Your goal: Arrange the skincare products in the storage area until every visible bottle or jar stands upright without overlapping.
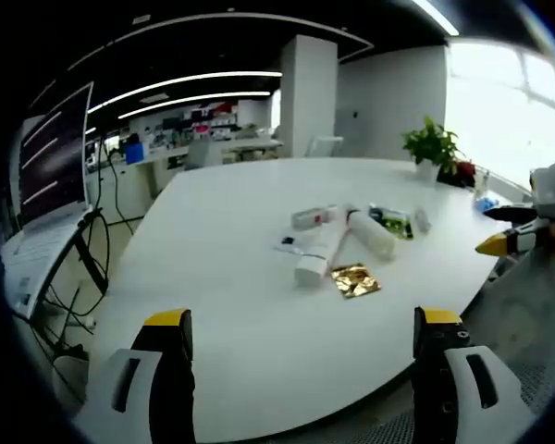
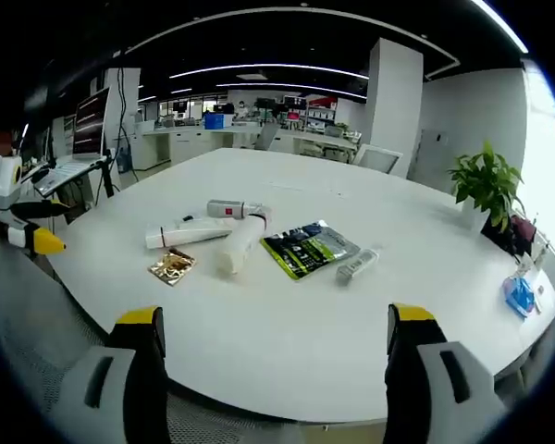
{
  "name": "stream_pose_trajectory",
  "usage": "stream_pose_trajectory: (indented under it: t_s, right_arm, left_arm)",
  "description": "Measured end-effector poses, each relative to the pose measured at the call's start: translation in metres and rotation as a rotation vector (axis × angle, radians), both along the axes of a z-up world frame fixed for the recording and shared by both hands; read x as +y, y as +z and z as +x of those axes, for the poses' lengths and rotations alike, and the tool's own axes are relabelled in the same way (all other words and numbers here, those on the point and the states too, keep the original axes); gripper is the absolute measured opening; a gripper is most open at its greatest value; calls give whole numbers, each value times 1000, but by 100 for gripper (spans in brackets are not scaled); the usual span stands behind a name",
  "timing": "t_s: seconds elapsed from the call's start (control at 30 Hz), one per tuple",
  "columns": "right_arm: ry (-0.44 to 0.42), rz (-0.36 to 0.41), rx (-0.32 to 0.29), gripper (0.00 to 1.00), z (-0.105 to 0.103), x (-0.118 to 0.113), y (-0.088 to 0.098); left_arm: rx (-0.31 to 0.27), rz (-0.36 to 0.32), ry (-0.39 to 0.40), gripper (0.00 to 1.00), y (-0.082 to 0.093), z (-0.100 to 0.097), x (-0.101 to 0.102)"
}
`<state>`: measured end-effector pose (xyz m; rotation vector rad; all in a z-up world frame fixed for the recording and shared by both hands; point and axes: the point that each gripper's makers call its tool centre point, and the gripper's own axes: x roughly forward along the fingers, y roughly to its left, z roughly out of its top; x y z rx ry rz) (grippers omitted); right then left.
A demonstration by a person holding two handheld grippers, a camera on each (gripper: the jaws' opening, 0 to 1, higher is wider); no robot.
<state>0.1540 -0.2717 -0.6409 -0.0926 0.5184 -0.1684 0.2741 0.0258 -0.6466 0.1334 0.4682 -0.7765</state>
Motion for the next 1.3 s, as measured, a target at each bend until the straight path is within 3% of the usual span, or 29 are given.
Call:
stream_pose_trajectory:
  t_s: [1.3]
  right_arm:
    - [-15, 2, 14, 100, -1, 0, -1]
  left_arm:
    - [-9, 10, 17, 97, 1, 2, 3]
